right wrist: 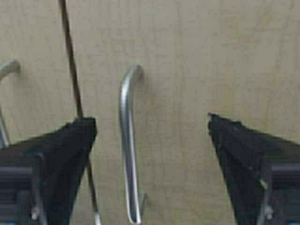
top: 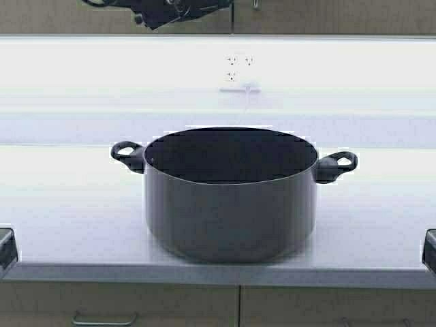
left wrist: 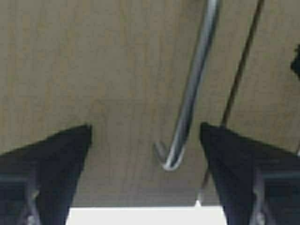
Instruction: Open the cabinet, put the pot inside, then close it
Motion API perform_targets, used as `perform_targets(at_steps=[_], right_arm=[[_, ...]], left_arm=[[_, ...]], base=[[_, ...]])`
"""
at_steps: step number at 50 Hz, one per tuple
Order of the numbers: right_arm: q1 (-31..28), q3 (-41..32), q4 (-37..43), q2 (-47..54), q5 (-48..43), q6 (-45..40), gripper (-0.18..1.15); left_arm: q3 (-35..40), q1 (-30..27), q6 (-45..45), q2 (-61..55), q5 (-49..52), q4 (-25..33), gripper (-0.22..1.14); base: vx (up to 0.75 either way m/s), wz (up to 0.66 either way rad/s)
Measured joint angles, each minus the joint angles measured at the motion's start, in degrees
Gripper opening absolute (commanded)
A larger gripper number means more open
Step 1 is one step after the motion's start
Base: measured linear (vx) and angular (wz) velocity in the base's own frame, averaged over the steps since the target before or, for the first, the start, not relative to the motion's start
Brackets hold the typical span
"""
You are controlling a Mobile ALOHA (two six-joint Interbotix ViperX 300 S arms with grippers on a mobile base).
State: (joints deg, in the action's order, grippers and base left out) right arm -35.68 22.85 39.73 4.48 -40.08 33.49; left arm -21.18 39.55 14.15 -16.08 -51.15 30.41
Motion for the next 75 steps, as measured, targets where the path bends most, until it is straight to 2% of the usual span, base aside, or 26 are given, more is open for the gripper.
perform_targets(at_steps=[9, 13, 16, 22, 24, 25, 27, 30, 32, 34, 40, 46, 61, 75], right_arm=[[0.18, -0.97, 0.44, 0.88, -0.26, 0.0, 1.01], [0.0, -1.85, 0.53, 1.49, -0.35, 0.0, 0.91], [0.09, -2.37, 0.79, 1.85, -0.44, 0.0, 0.73], [-0.26, -2.99, 2.2, 2.37, -0.62, 0.09, 0.17], [-0.62, -3.16, 2.72, 2.46, -0.53, 0.09, 0.0], [-0.79, -3.16, 2.9, 2.46, -0.53, 0.18, -0.06], [-0.79, -3.16, 3.34, 2.46, -0.44, 0.44, -0.09], [-0.79, -3.16, 3.78, 2.46, -0.26, 0.44, 0.0], [-0.79, -3.16, 4.04, 2.37, 0.18, 0.53, 0.08], [-0.79, -3.08, 4.31, 2.11, 0.97, 0.62, 0.12], [-0.62, -2.02, 4.48, 0.44, 3.78, 0.88, 0.08], [-0.62, 0.62, 4.48, -3.16, 9.23, 0.97, 0.07], [-0.53, 8.96, -0.26, -13.54, 19.95, 0.7, 0.07], [0.35, 15.82, -2.81, -22.06, 25.93, 0.26, 0.07]], left_arm=[[1.23, 0.44, 0.0, -1.85, -0.35, 0.18, 0.98], [1.32, 0.44, 0.09, -2.02, -0.44, 0.18, 0.86], [1.41, 0.44, 0.35, -2.11, -0.44, 0.09, 0.64], [2.37, 0.44, 1.05, -2.29, 1.05, -0.44, -0.09], [2.64, 0.44, 1.05, -2.2, 2.2, -0.62, -0.2], [2.72, 0.44, 0.97, -2.2, 2.64, -0.7, -0.18], [2.72, 0.53, 1.14, -2.2, 3.6, -1.05, -0.08], [2.81, 0.44, 1.41, -1.85, 5.01, -1.14, 0.07], [2.9, 0.44, 1.67, -1.67, 5.62, -1.14, 0.11], [2.81, 0.44, 1.76, -1.23, 6.15, -1.14, 0.1], [1.85, 0.53, 1.76, 0.35, 7.82, -1.14, 0.02], [-1.23, 0.62, 1.85, 3.16, 9.14, -1.23, 0.03], [-15.21, 1.58, 5.27, 16.17, 14.41, -1.23, 0.03], [-24.17, 1.14, 6.15, 25.75, 17.67, -1.32, 0.03]], base=[[0.01, 0.02], [0.0, 0.01], [0.0, 0.0], [0.0, 0.0], [-0.01, -0.02], [-0.01, -0.02], [0.0, 0.0], [0.01, 0.01], [0.0, 0.0], [0.0, 0.0], [0.0, 0.0], [0.0, -0.01], [-0.01, -0.02], [-0.09, -0.04]])
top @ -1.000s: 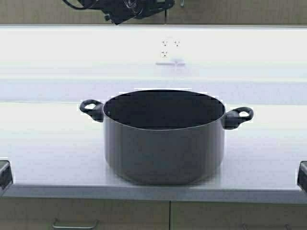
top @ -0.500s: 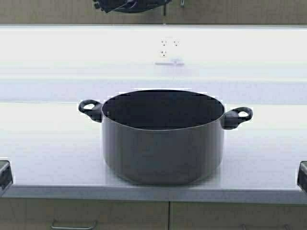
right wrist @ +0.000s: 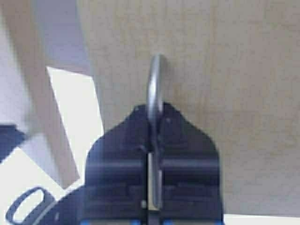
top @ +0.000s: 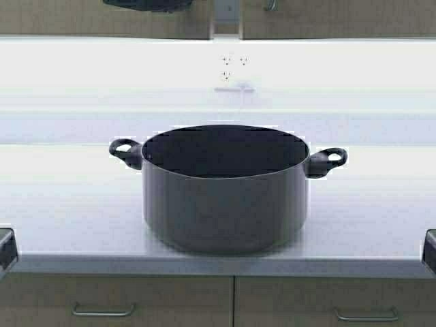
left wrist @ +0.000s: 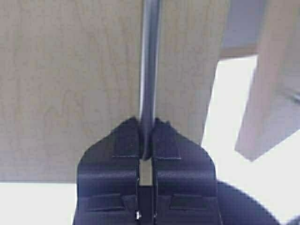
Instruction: Open the cabinet, put the pot inside, then close it
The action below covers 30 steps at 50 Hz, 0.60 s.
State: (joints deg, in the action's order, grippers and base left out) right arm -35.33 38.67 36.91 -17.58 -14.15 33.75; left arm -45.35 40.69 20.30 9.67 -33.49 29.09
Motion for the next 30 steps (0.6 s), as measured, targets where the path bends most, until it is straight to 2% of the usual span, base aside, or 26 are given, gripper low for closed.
perform_targets(at_steps=[16, 30], right_arm=[[4.31, 5.27, -2.46, -6.59, 4.57, -0.26, 0.07], [11.07, 7.73, -3.25, -9.84, 8.26, -0.35, 0.07]], left_arm=[[-7.21, -6.59, 0.7, 10.72, 9.4, 0.09, 0.03], [-9.49, -13.97, 3.78, 17.31, 17.23, 0.7, 0.03]], base=[[-0.15, -0.02], [-0.15, 0.01]])
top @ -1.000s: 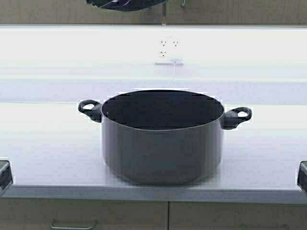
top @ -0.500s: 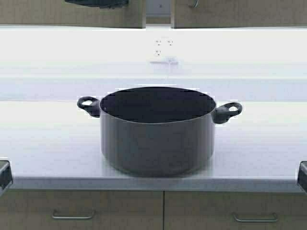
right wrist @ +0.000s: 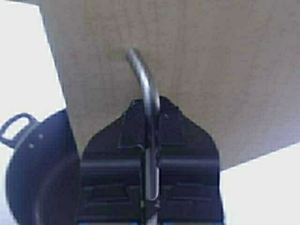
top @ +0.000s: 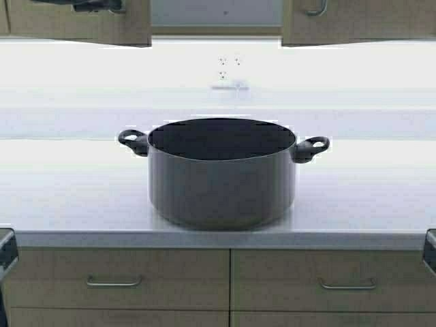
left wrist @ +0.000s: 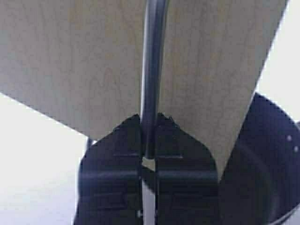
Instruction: Open the cabinet, put the pot inside, then close it
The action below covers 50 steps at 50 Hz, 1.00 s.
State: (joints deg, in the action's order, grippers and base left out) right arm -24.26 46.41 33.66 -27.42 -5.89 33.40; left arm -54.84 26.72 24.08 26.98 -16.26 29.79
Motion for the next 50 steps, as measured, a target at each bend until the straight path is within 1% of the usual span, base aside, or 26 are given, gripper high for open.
perform_targets(at_steps=[14, 16, 18, 20, 21, 22, 23, 25, 28, 29, 30, 34, 36, 43, 50], right_arm=[[6.42, 2.72, -3.43, -5.71, 5.62, -0.18, 0.07], [6.94, 2.72, -3.78, -5.89, 5.98, -0.35, 0.09], [7.47, 2.72, -4.13, -5.71, 6.06, -0.53, 0.14], [7.91, 2.46, -4.13, -5.27, 6.06, -1.05, 0.24], [8.0, 2.2, -4.13, -5.01, 6.24, -1.41, 0.36], [8.0, 1.93, -4.13, -4.66, 6.5, -1.76, 0.4], [8.09, 1.58, -4.04, -4.31, 7.03, -2.2, 0.54], [8.09, 0.79, -4.04, -3.6, 8.79, -2.9, 0.75], [8.35, 0.09, -4.48, -3.25, 11.69, -3.69, 1.03], [8.44, -0.09, -4.57, -3.25, 12.66, -4.04, 1.08], [8.53, 0.0, -4.57, -3.25, 13.62, -4.39, 1.11], [9.05, 1.14, -4.66, -3.43, 17.31, -6.06, 1.05], [9.32, 1.85, -4.75, -3.87, 18.81, -6.77, 1.01], [10.02, 3.16, -5.45, -6.42, 21.71, -7.65, 1.01], [10.72, 3.6, -7.12, -8.61, 28.83, -8.0, 1.01]], left_arm=[[-2.29, -5.54, 0.0, 7.82, 6.06, 0.18, 0.03], [-2.55, -5.98, 0.0, 8.35, 6.33, 0.09, 0.04], [-2.72, -6.33, 0.0, 8.61, 6.5, 0.18, 0.05], [-2.64, -6.42, 0.0, 8.53, 6.68, 0.18, 0.08], [-2.64, -6.42, 0.0, 8.53, 6.68, 0.18, 0.11], [-2.64, -6.42, 0.09, 8.35, 6.77, 0.18, 0.15], [-2.55, -6.42, 0.09, 8.35, 6.94, 0.18, 0.2], [-2.29, -6.42, 0.0, 8.0, 7.47, 0.18, 0.32], [-1.85, -6.42, 0.09, 7.82, 8.7, 0.18, 0.56], [-1.76, -6.42, 0.09, 7.82, 9.23, 0.09, 0.65], [-1.67, -6.42, 0.0, 7.82, 9.84, 0.09, 0.72], [-1.58, -6.42, 0.09, 8.09, 11.69, 0.09, 1.01], [-1.67, -6.24, 0.09, 8.7, 12.48, 0.0, 1.06], [-2.99, -4.39, 0.35, 11.43, 14.68, -0.09, 1.01], [-4.83, -4.57, 0.0, 14.41, 16.7, -0.18, 1.0]], base=[[-0.1, 0.0], [-0.08, 0.0], [-0.06, 0.01], [-0.05, 0.01], [-0.04, 0.01], [-0.04, 0.0], [-0.03, -0.01], [-0.02, -0.01], [0.0, 0.0], [0.0, 0.0], [0.01, 0.01], [0.02, 0.0], [0.02, 0.01], [0.0, 0.01], [-0.02, -0.01]])
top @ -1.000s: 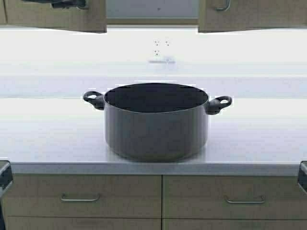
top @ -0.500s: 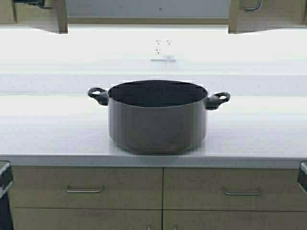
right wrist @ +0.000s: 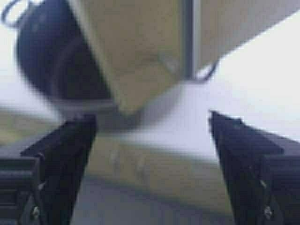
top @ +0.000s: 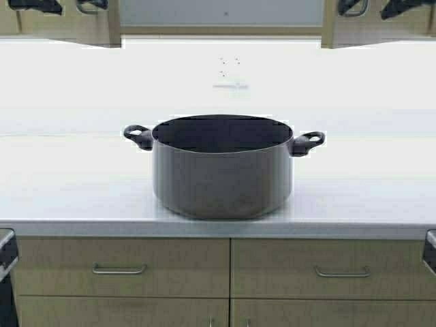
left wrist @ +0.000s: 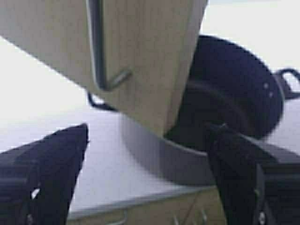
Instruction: Open the cabinet, put the pot inside, then close it
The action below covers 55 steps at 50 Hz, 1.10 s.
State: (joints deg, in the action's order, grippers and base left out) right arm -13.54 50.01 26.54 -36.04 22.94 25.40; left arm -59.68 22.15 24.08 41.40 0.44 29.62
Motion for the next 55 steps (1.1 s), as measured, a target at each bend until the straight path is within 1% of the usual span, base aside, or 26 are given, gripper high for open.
perform_targets(at_steps=[4, 7, 10, 13, 16, 19, 22, 23, 24, 26, 28, 30, 32, 34, 38, 44, 49, 53, 55], right_arm=[[-0.53, 0.0, 0.35, -1.05, 4.75, -0.18, 1.01], [-2.29, -0.09, 1.49, -1.67, 7.29, 0.0, 0.99], [-5.89, -0.18, 2.72, -2.02, 8.61, 0.09, 0.93], [-10.99, -0.88, 3.43, -2.02, 8.53, 0.18, 0.84], [-17.49, -2.29, 3.78, -1.41, 6.77, 0.18, 0.63], [-22.94, -3.78, 3.78, 0.0, 3.43, 0.53, 0.37], [-26.1, -5.54, 3.6, 2.9, -1.23, 0.26, 0.09], [-26.37, -6.06, 3.52, 3.87, -2.55, 0.18, 0.02], [-26.81, -6.59, 3.43, 5.1, -4.39, 0.18, -0.05], [-27.07, -7.47, 3.25, 7.03, -7.47, 0.09, -0.08], [-27.25, -8.26, 2.99, 8.88, -10.63, 0.09, -0.04], [-27.25, -9.4, 2.72, 11.07, -14.5, 0.09, 0.03], [-27.16, -10.63, 2.55, 13.45, -18.02, 0.09, 0.09], [-26.89, -12.13, 2.37, 15.73, -20.83, 0.09, 0.11], [-26.72, -15.38, 2.29, 20.13, -24.17, 0.0, 0.08], [-24.61, -21.09, 2.2, 26.63, -25.66, 0.0, 0.07], [-21.71, -24.43, 2.2, 30.67, -25.93, 0.0, 0.07], [-19.07, -25.84, 2.29, 32.61, -25.58, 0.0, 0.07], [-17.67, -25.93, 2.29, 32.87, -25.05, 0.0, 0.07]], left_arm=[[-0.18, 0.18, 0.44, 2.11, 3.52, 0.0, 0.99], [0.0, 0.97, 0.62, 3.16, 6.59, 0.0, 0.95], [0.26, 3.96, 0.53, 3.25, 8.79, 0.0, 0.87], [0.7, 8.09, 0.18, 3.08, 9.49, 0.0, 0.72], [1.32, 12.39, -0.18, 2.64, 9.4, 0.0, 0.49], [2.29, 16.26, -0.09, 1.14, 8.53, 0.0, 0.16], [3.52, 18.98, 0.0, -1.67, 6.42, 0.0, -0.1], [3.96, 19.6, 0.18, -2.72, 5.63, 0.0, -0.14], [4.31, 20.21, 0.26, -3.96, 4.57, 0.0, -0.15], [5.36, 21.01, 0.35, -6.42, 1.85, 0.0, -0.1], [6.59, 21.27, 0.18, -9.4, -0.97, 0.0, -0.02], [7.73, 21.09, 0.0, -12.22, -3.43, 0.0, 0.06], [9.14, 21.18, -0.09, -15.29, -5.8, 0.0, 0.09], [10.72, 21.27, 0.0, -18.11, -7.91, 0.0, 0.07], [13.97, 21.45, 0.18, -24.08, -11.78, 0.0, 0.03], [20.39, 20.57, 0.18, -33.57, -17.49, 0.0, 0.02], [24.87, 16.7, -0.53, -40.25, -19.95, 0.0, 0.03], [26.63, 13.36, -1.23, -43.07, -20.3, 0.09, 0.03], [26.89, 12.83, -2.02, -43.51, -20.3, 0.0, 0.03]], base=[[-0.02, 0.0], [-0.02, 0.0], [-0.02, -0.01], [-0.03, 0.0], [-0.03, -0.01], [-0.03, 0.0], [-0.03, 0.0], [-0.04, -0.01], [-0.04, -0.01], [-0.04, -0.01], [-0.04, 0.0], [-0.04, 0.0], [-0.03, -0.02], [-0.03, -0.01], [-0.03, 0.0], [-0.03, 0.0], [-0.02, -0.01], [-0.02, 0.0], [-0.01, -0.01]])
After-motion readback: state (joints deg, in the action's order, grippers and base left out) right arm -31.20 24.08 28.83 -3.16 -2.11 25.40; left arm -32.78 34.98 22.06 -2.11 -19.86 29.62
